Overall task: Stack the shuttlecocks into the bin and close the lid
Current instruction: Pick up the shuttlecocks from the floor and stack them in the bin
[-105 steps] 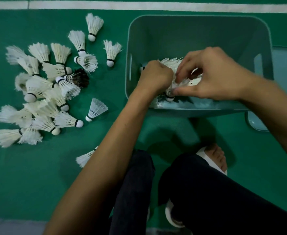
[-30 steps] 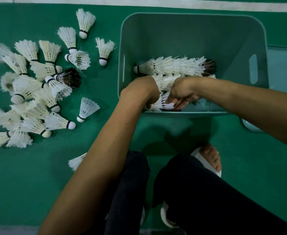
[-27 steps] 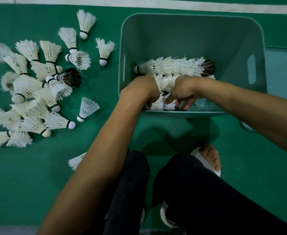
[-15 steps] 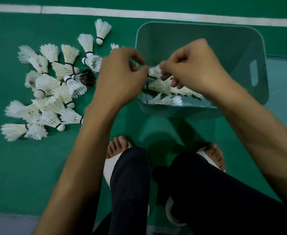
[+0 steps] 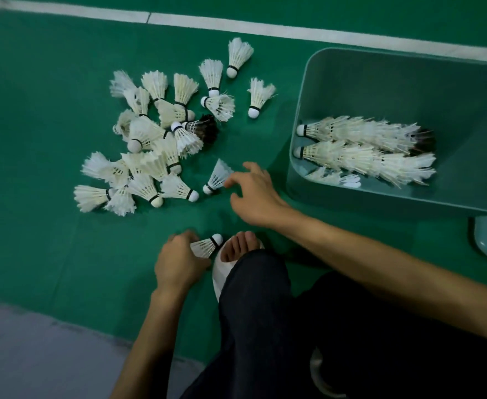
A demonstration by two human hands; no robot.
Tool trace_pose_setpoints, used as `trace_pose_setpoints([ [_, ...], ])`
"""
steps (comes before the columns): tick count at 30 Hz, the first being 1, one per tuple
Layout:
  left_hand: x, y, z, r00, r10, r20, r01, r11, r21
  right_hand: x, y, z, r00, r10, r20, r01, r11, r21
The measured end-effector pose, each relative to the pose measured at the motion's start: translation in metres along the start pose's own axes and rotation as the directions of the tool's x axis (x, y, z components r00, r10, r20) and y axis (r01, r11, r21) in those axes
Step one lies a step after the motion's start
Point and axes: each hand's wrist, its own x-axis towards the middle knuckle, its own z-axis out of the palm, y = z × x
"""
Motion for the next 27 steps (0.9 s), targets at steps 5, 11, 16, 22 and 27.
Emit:
trace_pose_setpoints([
  [5, 0.003, 0.022, -0.036, 0.984, -0.135, -0.113, 0.024, 0.738, -0.675, 0.040, 0.002, 0.008, 0.999, -0.001, 0.044, 0.001, 1.000, 0.005],
  [11, 0.044, 0.059, -0.051, 0.970, -0.236, 0.062, 0.138, 0.322, -0.937, 0.030, -0.007, 0.011, 0.993, -0.108, -0.055, 0.099, 0.986, -0.134],
  [16, 0.070, 0.070, -0.042, 0.943, -0.333, -0.018, 0.094, 0.316, -0.944, -0.002, -0.035, -0.009, 0.927, -0.226, -0.300, 0.186, 0.970, -0.156],
  [22, 0.030, 0.113, -0.056, 0.924, -0.091, -0.371, -0.288, 0.471, -0.834, -0.039, -0.042, -0.093, 0.767, -0.073, -0.638, 0.177, 0.979, 0.099],
  [27, -0.005, 0.179, -0.063, 0.844, 0.212, -0.493, -0.527, 0.503, -0.685, -0.076, 0.012, -0.170, 0.707, 0.177, -0.684, 0.154, 0.906, 0.393],
])
